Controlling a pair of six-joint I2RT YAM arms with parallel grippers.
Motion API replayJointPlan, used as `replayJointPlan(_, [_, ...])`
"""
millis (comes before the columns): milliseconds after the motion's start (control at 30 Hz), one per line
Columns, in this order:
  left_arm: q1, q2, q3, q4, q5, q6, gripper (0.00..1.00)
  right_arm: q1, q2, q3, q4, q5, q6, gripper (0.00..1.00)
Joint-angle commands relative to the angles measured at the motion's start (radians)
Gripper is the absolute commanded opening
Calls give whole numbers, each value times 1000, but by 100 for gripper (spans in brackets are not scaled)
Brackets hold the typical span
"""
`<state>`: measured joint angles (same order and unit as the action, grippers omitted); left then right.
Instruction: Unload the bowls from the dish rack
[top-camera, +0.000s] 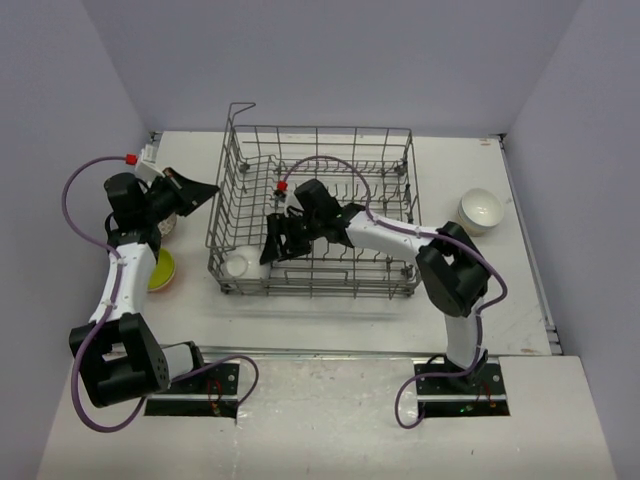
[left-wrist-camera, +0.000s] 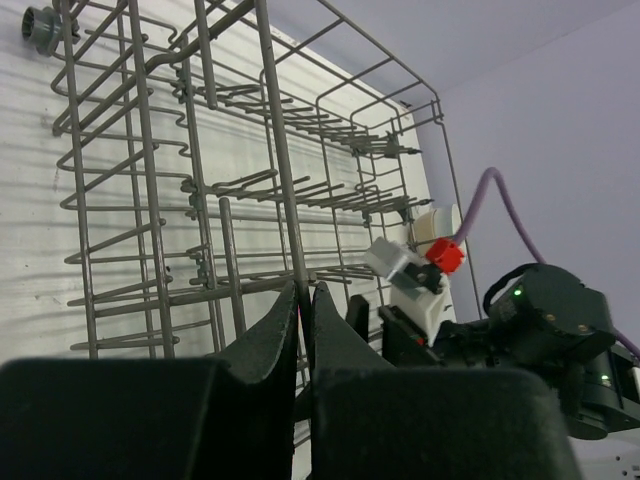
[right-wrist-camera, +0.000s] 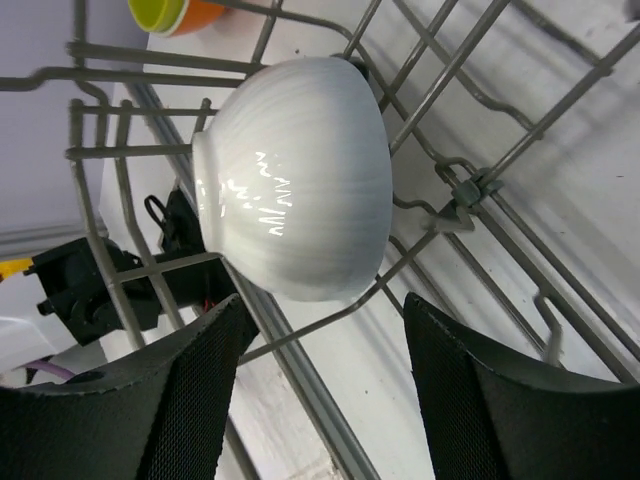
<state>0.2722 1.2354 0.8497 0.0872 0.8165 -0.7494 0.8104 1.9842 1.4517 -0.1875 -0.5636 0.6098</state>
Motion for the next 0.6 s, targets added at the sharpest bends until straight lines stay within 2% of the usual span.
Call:
replayJointPlan(0, [13, 9, -3, -49, 7, 39, 0, -13, -145, 9, -33, 102, -48, 66])
replayJointPlan(167, [13, 12, -3, -46, 6, 36, 0, 10, -191, 56, -119, 137, -64, 66])
replayJointPlan(300, [13, 15, -3, -38, 6, 24, 0, 12, -111, 188, -274, 136, -120, 66])
replayJointPlan(400, [12, 15, -3, -33, 6, 16, 0, 19, -59, 288, -337, 128, -139, 59])
replayJointPlan(467, [12, 13, -1, -32, 9, 16, 0, 24, -38, 312, -331, 111, -137, 39])
replayJointPlan(500, [12, 13, -1, -32, 7, 16, 0, 26, -30, 317, -323, 97, -128, 22])
replayJointPlan(567, [12, 12, 0, -32, 6, 16, 0, 30, -18, 334, -322, 88, -117, 5])
